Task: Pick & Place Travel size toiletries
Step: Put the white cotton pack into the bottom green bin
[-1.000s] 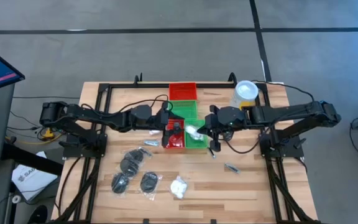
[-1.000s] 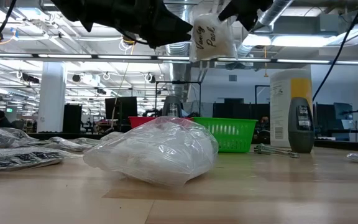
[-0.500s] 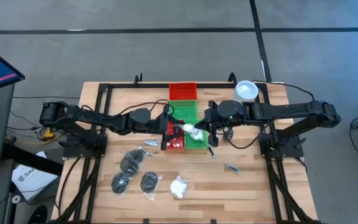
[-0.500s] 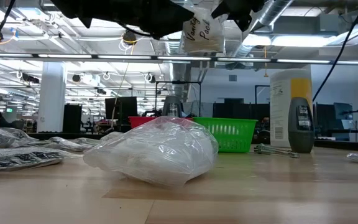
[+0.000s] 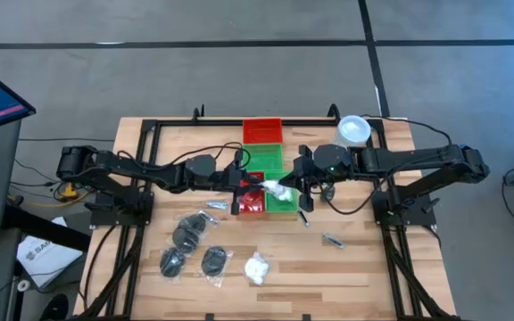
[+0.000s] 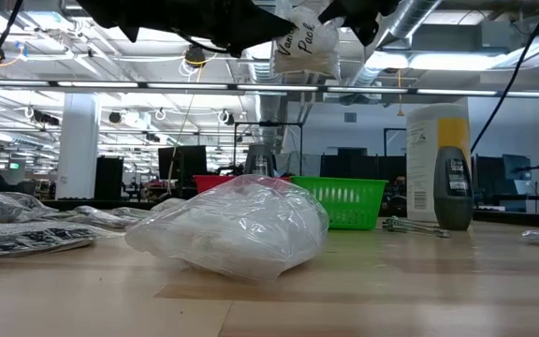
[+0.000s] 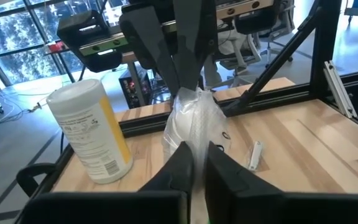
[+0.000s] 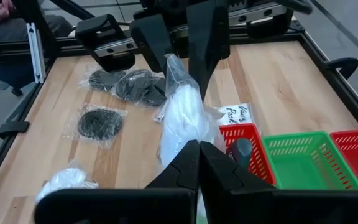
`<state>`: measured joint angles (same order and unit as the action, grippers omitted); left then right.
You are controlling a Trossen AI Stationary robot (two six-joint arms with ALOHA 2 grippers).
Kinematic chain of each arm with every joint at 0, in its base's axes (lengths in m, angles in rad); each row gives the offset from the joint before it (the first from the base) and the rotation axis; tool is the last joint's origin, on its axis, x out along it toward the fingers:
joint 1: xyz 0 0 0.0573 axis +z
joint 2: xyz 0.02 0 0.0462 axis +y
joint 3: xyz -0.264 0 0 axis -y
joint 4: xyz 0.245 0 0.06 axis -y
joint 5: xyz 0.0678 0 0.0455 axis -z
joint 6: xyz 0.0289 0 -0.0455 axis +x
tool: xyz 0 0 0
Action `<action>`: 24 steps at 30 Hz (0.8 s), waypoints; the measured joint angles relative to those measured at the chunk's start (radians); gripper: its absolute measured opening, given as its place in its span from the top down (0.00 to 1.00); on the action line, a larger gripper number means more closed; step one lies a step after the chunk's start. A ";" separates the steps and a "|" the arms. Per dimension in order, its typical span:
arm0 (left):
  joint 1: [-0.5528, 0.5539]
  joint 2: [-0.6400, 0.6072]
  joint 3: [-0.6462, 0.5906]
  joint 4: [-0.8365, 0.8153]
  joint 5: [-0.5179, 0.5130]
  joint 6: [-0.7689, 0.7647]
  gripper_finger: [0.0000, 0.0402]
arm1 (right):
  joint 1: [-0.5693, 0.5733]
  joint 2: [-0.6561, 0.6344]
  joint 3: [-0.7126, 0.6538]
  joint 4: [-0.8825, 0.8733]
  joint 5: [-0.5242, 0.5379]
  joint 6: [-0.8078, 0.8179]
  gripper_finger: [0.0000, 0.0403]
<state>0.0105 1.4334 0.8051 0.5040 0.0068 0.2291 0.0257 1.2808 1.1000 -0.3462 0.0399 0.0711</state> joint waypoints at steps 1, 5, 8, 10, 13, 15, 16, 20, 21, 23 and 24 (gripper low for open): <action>0.000 0.000 0.000 0.000 0.000 0.000 0.98 | 0.000 0.000 0.000 0.000 0.000 0.000 1.00; 0.000 0.000 0.000 -0.007 0.000 -0.009 0.99 | 0.000 0.000 0.000 -0.001 0.000 -0.020 0.98; 0.000 0.000 0.000 -0.016 0.001 -0.028 0.99 | 0.005 0.000 0.000 -0.009 0.001 -0.029 0.95; 0.000 0.000 0.000 -0.026 0.001 -0.041 0.99 | 0.003 0.000 0.000 -0.022 0.001 -0.037 0.91; -0.001 0.000 0.000 -0.065 0.000 -0.074 0.99 | 0.003 0.000 0.000 -0.043 0.001 -0.052 0.83; -0.001 0.001 0.000 -0.081 -0.003 -0.101 0.99 | 0.003 -0.007 0.000 -0.068 0.002 -0.053 0.79; -0.001 0.004 0.000 -0.078 -0.004 -0.111 0.99 | 0.003 -0.013 0.000 -0.086 0.002 -0.056 0.77; -0.013 0.036 0.002 -0.076 -0.046 -0.124 0.99 | -0.003 -0.045 0.000 -0.136 0.005 -0.067 0.72; -0.016 0.054 0.010 -0.070 -0.052 -0.124 0.99 | -0.004 -0.057 0.000 -0.142 0.005 -0.066 0.71; -0.020 0.083 0.016 -0.081 -0.052 -0.124 0.99 | -0.008 -0.081 0.000 -0.153 0.005 -0.065 0.70; -0.023 0.107 0.029 -0.075 -0.052 -0.124 0.99 | -0.008 -0.092 0.000 -0.155 0.006 -0.063 0.69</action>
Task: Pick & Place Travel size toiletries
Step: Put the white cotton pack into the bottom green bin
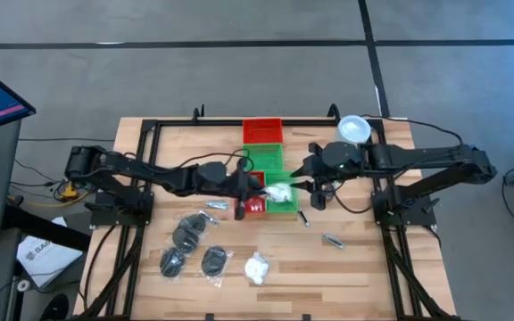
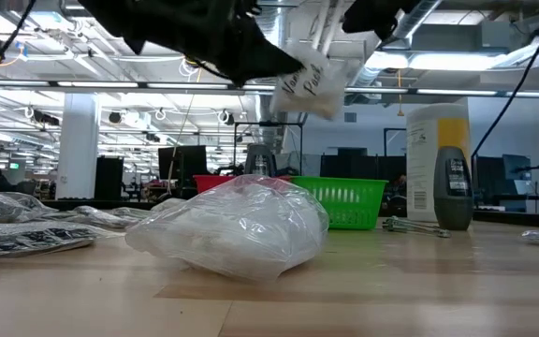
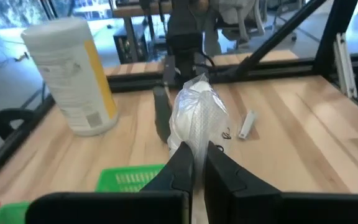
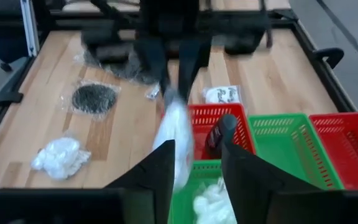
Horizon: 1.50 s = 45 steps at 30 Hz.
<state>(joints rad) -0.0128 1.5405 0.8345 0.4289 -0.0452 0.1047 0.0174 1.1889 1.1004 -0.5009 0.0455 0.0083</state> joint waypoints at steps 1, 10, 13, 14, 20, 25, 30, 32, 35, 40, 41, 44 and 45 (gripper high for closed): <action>-0.002 0.021 0.009 0.000 -0.001 0.000 0.99 | 0.000 -0.011 0.000 -0.010 0.000 0.006 0.69; -0.003 0.178 0.089 0.000 -0.026 -0.067 0.99 | 0.002 -0.051 -0.001 -0.081 0.000 0.030 0.71; -0.005 0.214 0.104 0.002 -0.029 -0.085 0.99 | 0.002 -0.050 0.000 -0.090 0.000 0.030 0.71; -0.007 0.223 0.103 -0.003 -0.037 -0.085 0.99 | 0.002 -0.049 0.000 -0.100 0.000 0.030 0.71; -0.009 0.274 0.102 0.003 -0.044 -0.115 0.99 | 0.001 -0.043 0.000 -0.100 0.000 0.029 0.71; -0.015 0.275 0.102 0.002 -0.074 -0.103 0.99 | 0.002 -0.044 0.000 -0.099 0.000 0.026 0.71; -0.015 0.265 0.102 0.011 -0.082 -0.110 0.99 | 0.002 -0.044 0.000 -0.099 0.000 0.026 0.71; -0.017 0.273 0.102 0.020 -0.085 -0.134 0.99 | 0.002 -0.044 0.000 -0.098 0.000 0.026 0.71; -0.022 0.293 0.102 0.062 -0.097 -0.135 0.99 | 0.002 -0.044 0.000 -0.095 0.005 0.018 0.71; -0.022 0.316 0.102 0.076 -0.097 -0.133 0.99 | 0.001 -0.044 0.000 -0.093 0.007 0.018 0.71; -0.022 0.320 0.103 0.082 -0.097 -0.131 0.99 | 0.001 -0.044 0.000 -0.093 0.007 0.018 0.71; -0.022 0.328 0.102 0.111 -0.097 -0.148 0.99 | 0.001 -0.044 0.000 -0.093 0.007 0.018 0.71; -0.022 0.331 0.103 0.117 -0.097 -0.156 0.99 | 0.001 -0.043 0.000 -0.093 0.007 0.018 0.71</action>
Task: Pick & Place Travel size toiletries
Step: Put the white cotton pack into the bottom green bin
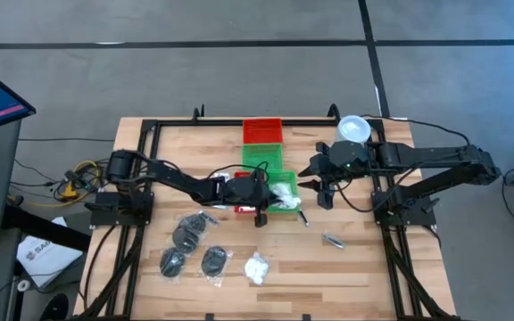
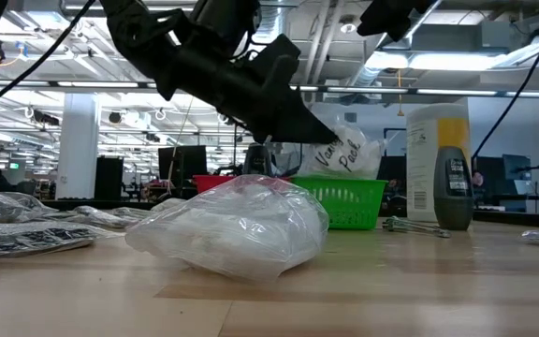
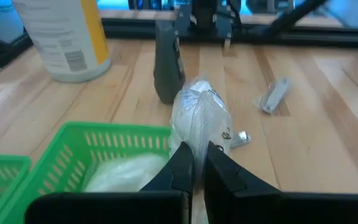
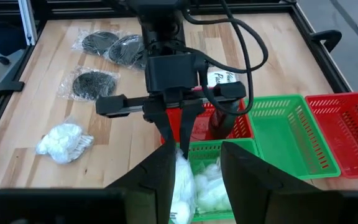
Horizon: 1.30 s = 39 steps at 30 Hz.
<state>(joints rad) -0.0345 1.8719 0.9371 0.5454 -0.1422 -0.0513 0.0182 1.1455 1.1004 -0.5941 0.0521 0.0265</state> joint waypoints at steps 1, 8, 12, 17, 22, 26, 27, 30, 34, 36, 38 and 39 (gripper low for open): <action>0.000 0.001 0.000 -0.004 0.000 -0.002 0.99 | 0.000 0.000 0.000 0.000 0.000 0.000 0.71; -0.010 0.010 0.000 0.010 0.000 -0.010 0.99 | 0.000 0.001 0.000 0.000 0.000 0.000 0.71; -0.020 0.010 0.000 0.010 0.000 -0.008 0.96 | 0.000 0.001 0.000 0.000 0.000 0.000 0.71; -0.021 0.010 0.000 0.010 0.000 -0.009 0.89 | 0.000 0.001 0.000 0.000 0.000 0.000 0.71; -0.021 0.010 0.000 0.010 0.000 -0.012 0.78 | 0.000 0.001 0.000 0.000 0.000 0.000 0.71; -0.020 0.010 0.000 0.012 -0.010 -0.013 0.73 | 0.000 0.001 0.000 0.000 0.000 0.000 0.71; -0.020 0.010 0.000 0.017 -0.016 -0.013 0.72 | 0.000 0.001 0.000 0.000 0.000 0.000 0.71; -0.016 0.010 0.000 0.033 -0.019 -0.013 0.70 | 0.000 0.001 0.000 0.000 0.000 0.000 0.71; -0.016 0.008 0.000 0.033 -0.020 -0.013 0.68 | 0.000 0.001 0.000 -0.001 0.000 0.000 0.71; -0.016 -0.002 0.000 0.034 -0.021 -0.009 0.68 | 0.000 0.001 0.000 -0.001 0.000 0.000 0.71; -0.016 -0.020 -0.001 0.030 -0.023 -0.001 0.69 | 0.000 0.001 0.000 -0.001 0.000 0.000 0.71; -0.016 -0.032 -0.001 0.028 -0.024 0.003 0.69 | 0.000 0.001 0.000 -0.001 0.000 0.000 0.71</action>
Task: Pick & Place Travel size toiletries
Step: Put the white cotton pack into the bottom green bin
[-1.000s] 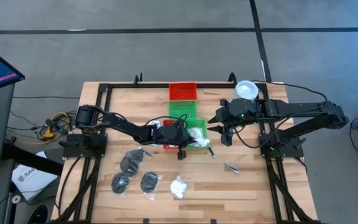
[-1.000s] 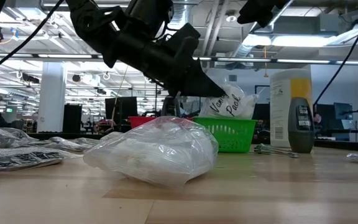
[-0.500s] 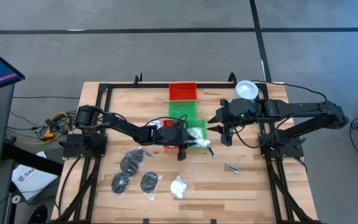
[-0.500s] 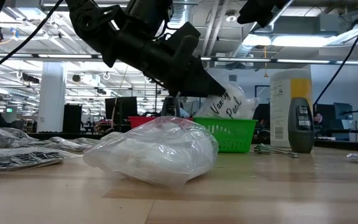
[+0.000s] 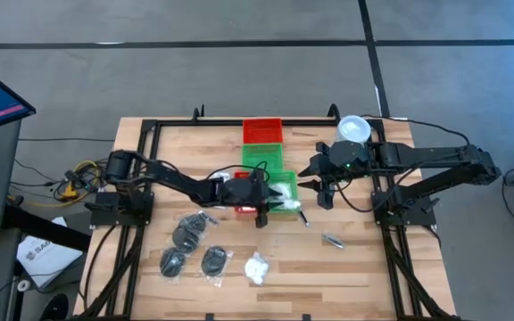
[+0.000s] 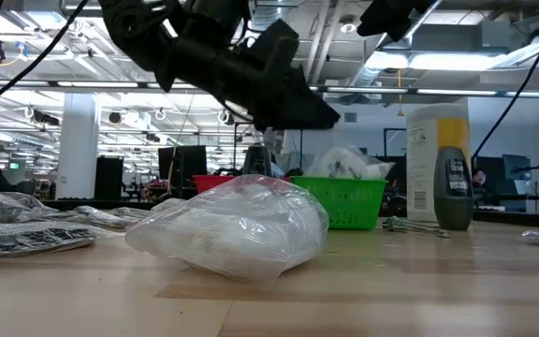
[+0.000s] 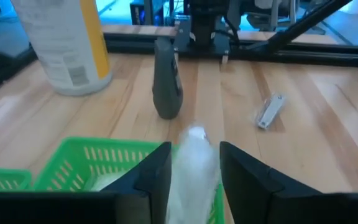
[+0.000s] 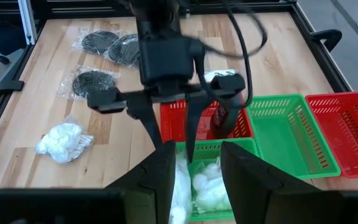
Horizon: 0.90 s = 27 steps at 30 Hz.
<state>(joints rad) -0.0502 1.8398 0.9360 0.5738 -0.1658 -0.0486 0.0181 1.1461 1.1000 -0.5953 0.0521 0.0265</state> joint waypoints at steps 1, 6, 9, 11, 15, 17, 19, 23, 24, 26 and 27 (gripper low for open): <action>0.000 -0.013 0.000 -0.004 0.000 0.008 0.69 | 0.000 0.000 0.000 0.000 0.000 0.000 0.71; -0.014 -0.112 0.000 -0.132 0.000 0.018 0.70 | 0.002 0.000 0.000 -0.010 0.000 0.018 0.71; -0.032 -0.172 0.000 -0.238 0.000 0.014 0.69 | 0.002 0.000 0.000 -0.014 0.000 0.019 0.71; -0.048 -0.207 -0.001 -0.307 0.000 0.008 0.69 | 0.002 0.000 0.000 -0.014 0.000 0.019 0.71; -0.073 -0.273 -0.030 -0.415 -0.045 -0.017 0.69 | 0.002 0.000 0.000 -0.014 0.000 0.019 0.71; -0.082 -0.308 -0.052 -0.475 -0.093 -0.041 0.69 | 0.002 0.000 0.000 -0.013 0.000 0.019 0.71; -0.089 -0.350 -0.078 -0.517 -0.115 -0.071 0.70 | 0.002 0.000 0.000 -0.013 0.000 0.019 0.71; -0.111 -0.437 -0.129 -0.630 -0.144 -0.140 0.71 | 0.002 0.000 0.000 -0.016 0.000 0.019 0.71; -0.117 -0.454 -0.139 -0.668 -0.165 -0.156 0.72 | 0.002 0.000 0.000 -0.016 0.000 0.019 0.71; -0.123 -0.477 -0.154 -0.738 -0.206 -0.205 0.73 | 0.002 0.000 0.000 -0.017 0.000 0.019 0.71; -0.122 -0.485 -0.161 -0.777 -0.222 -0.239 0.73 | 0.002 0.000 0.000 -0.016 0.000 0.019 0.71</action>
<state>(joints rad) -0.1723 1.3544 0.7745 -0.2035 -0.3877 -0.2871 0.0200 1.1465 1.1000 -0.6112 0.0521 0.0455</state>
